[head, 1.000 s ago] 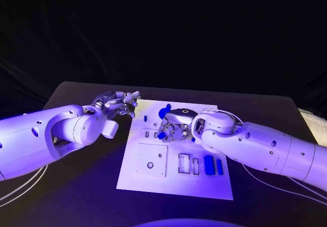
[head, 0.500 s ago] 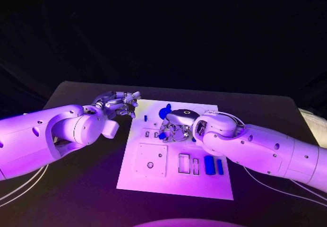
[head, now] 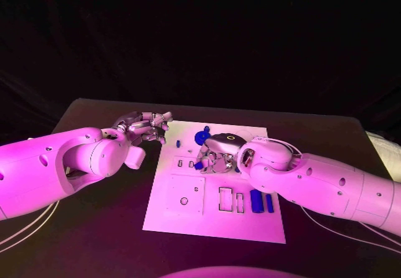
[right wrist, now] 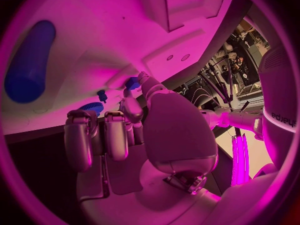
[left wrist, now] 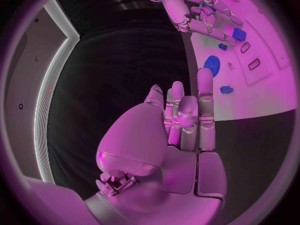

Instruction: Assemble the parts on the task board

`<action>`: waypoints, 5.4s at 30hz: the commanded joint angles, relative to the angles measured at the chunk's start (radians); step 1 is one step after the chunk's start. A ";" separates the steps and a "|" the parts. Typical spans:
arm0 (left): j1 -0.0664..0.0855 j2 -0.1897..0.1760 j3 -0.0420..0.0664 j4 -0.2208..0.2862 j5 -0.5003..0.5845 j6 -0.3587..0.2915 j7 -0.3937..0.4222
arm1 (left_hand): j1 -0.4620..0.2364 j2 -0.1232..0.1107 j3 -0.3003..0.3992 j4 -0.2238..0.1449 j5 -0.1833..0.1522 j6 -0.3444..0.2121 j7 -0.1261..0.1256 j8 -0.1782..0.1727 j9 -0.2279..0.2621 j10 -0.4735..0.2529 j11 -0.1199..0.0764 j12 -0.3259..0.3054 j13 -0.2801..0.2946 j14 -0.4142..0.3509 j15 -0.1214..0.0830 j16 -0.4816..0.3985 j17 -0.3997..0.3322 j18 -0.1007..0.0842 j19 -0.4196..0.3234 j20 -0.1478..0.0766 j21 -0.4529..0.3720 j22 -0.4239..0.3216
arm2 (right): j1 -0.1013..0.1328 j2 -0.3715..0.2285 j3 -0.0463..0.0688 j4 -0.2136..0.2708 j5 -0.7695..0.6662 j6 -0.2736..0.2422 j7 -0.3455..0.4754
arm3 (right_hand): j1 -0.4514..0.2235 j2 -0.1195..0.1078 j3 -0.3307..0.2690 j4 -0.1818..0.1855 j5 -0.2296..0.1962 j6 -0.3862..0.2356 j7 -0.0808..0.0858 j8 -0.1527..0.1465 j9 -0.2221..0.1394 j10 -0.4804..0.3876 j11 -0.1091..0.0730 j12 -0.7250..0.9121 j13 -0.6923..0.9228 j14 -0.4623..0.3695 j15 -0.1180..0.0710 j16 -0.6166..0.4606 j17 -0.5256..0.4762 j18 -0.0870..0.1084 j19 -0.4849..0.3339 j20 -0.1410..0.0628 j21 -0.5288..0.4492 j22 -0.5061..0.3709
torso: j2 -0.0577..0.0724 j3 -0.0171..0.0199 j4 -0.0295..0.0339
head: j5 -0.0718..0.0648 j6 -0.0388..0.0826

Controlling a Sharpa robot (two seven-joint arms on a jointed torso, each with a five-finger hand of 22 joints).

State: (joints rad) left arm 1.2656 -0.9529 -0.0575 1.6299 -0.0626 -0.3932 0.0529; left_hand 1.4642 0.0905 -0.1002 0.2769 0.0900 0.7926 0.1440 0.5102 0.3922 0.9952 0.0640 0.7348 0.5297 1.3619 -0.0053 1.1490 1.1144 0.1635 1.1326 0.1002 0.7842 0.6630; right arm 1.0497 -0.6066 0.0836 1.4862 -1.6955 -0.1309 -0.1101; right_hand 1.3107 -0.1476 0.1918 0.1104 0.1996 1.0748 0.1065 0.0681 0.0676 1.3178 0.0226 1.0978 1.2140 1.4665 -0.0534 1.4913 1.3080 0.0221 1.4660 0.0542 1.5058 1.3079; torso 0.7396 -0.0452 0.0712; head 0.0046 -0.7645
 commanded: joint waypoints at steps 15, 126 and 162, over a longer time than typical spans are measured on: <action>0.000 0.001 0.000 0.002 -0.008 0.020 -0.004 | 0.003 0.001 0.007 0.002 0.002 -0.004 0.000 -0.006 -0.001 -0.008 0.002 -0.005 -0.003 -0.006 0.001 -0.005 -0.002 0.020 -0.001 0.002 -0.004 -0.002 | -0.010 -0.003 0.000 0.015 -0.032 0.002 -0.037 | -0.004 -0.015 -0.019 0.002 0.006 -0.001 0.003 -0.002 0.001 0.002 0.005 0.003 -0.001 0.079 0.011 0.005 0.149 0.004 0.042 0.011 0.003 0.156 | 0.000 -0.0006 0.0015 | -0.002 -0.002; -0.042 0.056 0.000 0.031 -0.538 0.152 -0.323 | -0.076 -0.142 -0.039 -0.028 -0.006 0.174 -0.083 0.086 -0.042 0.168 -0.075 0.157 0.011 0.203 -0.067 0.407 0.435 -0.086 0.299 -0.062 0.514 0.572 | -0.051 -0.097 0.027 0.217 -0.045 -0.285 -0.173 | -0.016 0.001 0.062 0.046 0.245 0.101 -0.026 0.024 0.016 0.029 -0.022 0.019 0.001 0.081 -0.011 0.004 0.160 0.000 0.054 -0.009 0.011 0.175 | 0.001 -0.0001 0.0008 | 0.007 0.007; -0.042 0.065 0.001 0.025 -0.482 0.157 -0.331 | -0.070 -0.119 -0.059 -0.028 -0.003 0.180 -0.095 0.109 -0.036 0.192 -0.086 0.200 0.068 0.209 -0.076 0.422 0.456 -0.093 0.310 -0.071 0.547 0.615 | -0.051 -0.097 0.027 0.229 -0.062 -0.295 -0.176 | -0.012 -0.001 0.072 0.047 0.226 0.106 -0.028 0.025 0.017 0.033 -0.023 0.024 0.004 0.081 -0.012 0.006 0.163 0.000 0.055 -0.009 0.011 0.176 | 0.001 -0.0006 0.0024 | 0.006 -0.006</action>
State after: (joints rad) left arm 1.2237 -0.8905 -0.0575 1.6540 -0.5462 -0.2527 -0.2752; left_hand 1.3856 -0.0303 -0.1584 0.2547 0.0897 0.9699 0.0531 0.6149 0.3550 1.1811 -0.0180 0.9334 0.5965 1.4655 -0.0732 1.5648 1.3075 0.0823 1.4383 0.0305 1.3244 1.2767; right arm 0.9995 -0.7039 0.1105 1.7104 -1.7403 -0.4168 -0.2842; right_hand 1.2940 -0.1418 0.2570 0.1561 0.4290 1.1755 0.0780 0.0888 0.0831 1.3481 0.0067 1.1181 1.2172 1.4666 -0.0608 1.4949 1.3073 0.0220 1.4660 0.0467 1.5182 1.3074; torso 0.7400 -0.0455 0.0733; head 0.0096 -0.7689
